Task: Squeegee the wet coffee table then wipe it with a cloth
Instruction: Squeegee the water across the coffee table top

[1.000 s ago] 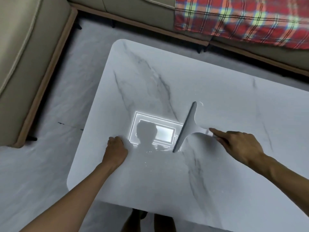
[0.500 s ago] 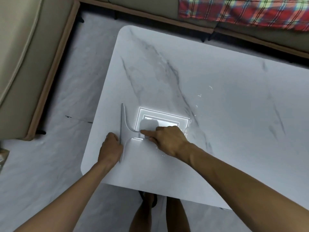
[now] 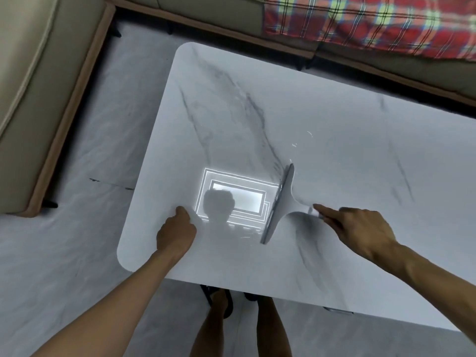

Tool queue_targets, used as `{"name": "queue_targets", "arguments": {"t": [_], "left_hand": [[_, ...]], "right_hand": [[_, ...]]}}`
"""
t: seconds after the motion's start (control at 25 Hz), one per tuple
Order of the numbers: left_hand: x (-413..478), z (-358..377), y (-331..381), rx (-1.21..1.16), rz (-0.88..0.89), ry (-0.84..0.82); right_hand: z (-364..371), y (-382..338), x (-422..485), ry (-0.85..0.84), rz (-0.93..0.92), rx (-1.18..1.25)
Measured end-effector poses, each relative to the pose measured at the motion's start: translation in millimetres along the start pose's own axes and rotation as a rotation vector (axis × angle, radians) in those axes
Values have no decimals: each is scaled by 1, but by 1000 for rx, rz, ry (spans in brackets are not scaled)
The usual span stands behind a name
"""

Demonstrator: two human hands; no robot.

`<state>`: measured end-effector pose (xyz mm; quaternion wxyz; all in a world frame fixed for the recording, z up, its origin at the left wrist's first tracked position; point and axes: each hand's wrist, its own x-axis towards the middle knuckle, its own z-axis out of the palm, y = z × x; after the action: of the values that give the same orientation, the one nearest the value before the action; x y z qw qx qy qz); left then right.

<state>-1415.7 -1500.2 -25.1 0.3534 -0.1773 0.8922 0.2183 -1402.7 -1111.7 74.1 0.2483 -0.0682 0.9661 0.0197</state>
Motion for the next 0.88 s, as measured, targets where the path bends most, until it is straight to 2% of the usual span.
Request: {"name": "queue_targets", "arguments": {"t": [0.08,0.32,0.48,0.56,0.64,0.88], "left_hand": [[-3,-4,-5,-31,-22,104],[-8,-29,-57,-250,-219,323],[-8,-37,-100,-336,-289,267],[-6,-31,-106,-343,-263,211],[-1,-23,-104,-311,-260,169],[14,0,-67,-202,-173,-29]], "right_hand": [[-3,-36,9,0,-90,64],[11,-211,81,-86,-591,108],[22,-279,115,-79,-795,-89],[20,-277,129,-35,-769,-94],[11,-259,141,4,-669,-34],[-2,-123,123,-11,-184,99]]}}
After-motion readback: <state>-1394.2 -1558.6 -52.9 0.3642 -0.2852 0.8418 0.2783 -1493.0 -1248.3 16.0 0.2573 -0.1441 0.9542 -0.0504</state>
